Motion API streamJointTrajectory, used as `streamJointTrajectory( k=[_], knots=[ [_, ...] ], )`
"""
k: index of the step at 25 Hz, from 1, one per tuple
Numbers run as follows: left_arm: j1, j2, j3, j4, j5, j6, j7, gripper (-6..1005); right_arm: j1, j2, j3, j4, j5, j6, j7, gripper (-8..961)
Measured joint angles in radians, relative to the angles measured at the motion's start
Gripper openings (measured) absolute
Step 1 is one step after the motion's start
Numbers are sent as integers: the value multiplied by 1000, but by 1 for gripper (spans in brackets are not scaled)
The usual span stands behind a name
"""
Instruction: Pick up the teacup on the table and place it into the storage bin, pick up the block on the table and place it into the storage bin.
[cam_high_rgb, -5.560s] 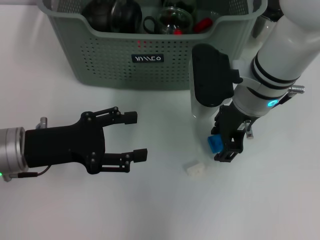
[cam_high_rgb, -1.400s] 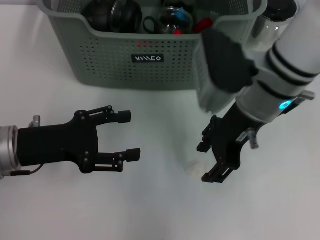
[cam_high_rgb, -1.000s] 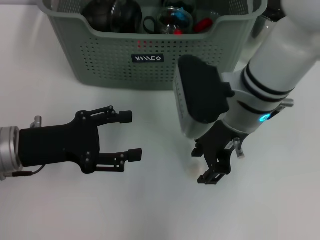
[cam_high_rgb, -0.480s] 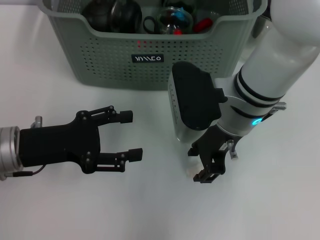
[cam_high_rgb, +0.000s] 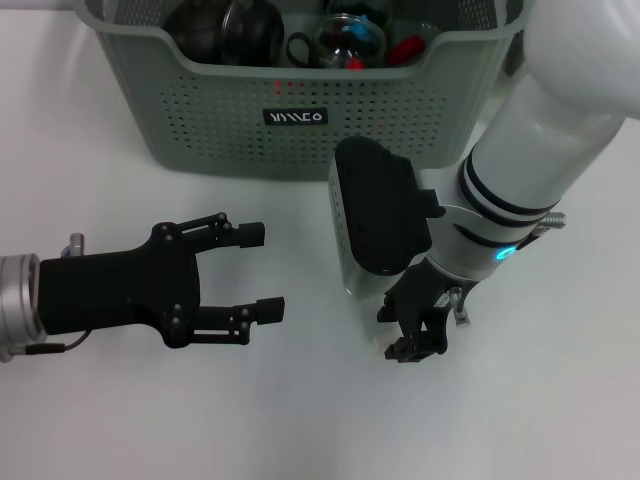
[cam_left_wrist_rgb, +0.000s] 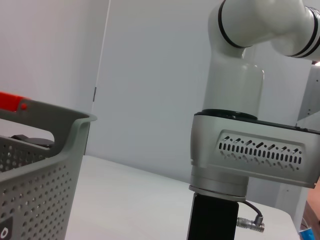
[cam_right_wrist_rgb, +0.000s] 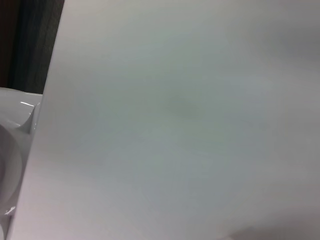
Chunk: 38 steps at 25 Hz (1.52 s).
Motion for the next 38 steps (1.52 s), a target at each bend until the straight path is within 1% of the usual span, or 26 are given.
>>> streamJointTrajectory(
  k=[3,5,11,13,15,18,22,24,26,28,30,32,35,38],
  knots=[
    [0,0,0,0,0,-2,0,872,0,0,0,0,-2,0,1,442],
    [0,0,0,0,-1,-3,0,872,0,0,-7,0,-4,1,2,322],
    [0,0,0,0,0,-5,0,872,-1,-1,-33,-18,-14,2,13,236],
    [3,0,0,3,-2,-2,0,872,-6,-6,-30,-49,-24,-11,33,208],
    [6,0,0,6,-4,1,0,872,-13,-11,-6,-93,-34,-36,51,179],
    [8,2,0,8,-6,3,0,872,-29,-14,72,-165,-65,-105,57,165],
    [10,5,0,9,-6,4,1,872,-35,-14,243,-279,-101,-229,52,164],
    [10,6,0,9,-6,5,1,872,-27,-15,332,-338,-101,-281,47,164],
    [8,7,0,9,-6,6,1,872,1,-15,453,-410,-83,-325,45,164],
    [5,8,0,9,-6,8,2,872,34,-15,550,-450,-54,-329,44,164],
    [3,8,0,9,-7,11,3,872,74,-15,653,-464,-28,-311,48,165],
    [2,8,0,9,-7,13,8,872,120,-15,755,-456,-21,-259,64,165],
    [1,8,0,9,-8,15,12,872,156,-16,816,-414,-42,-119,116,165],
    [-1,9,0,9,-8,15,12,872,186,-23,822,-316,-98,43,158,165]
  ],
)
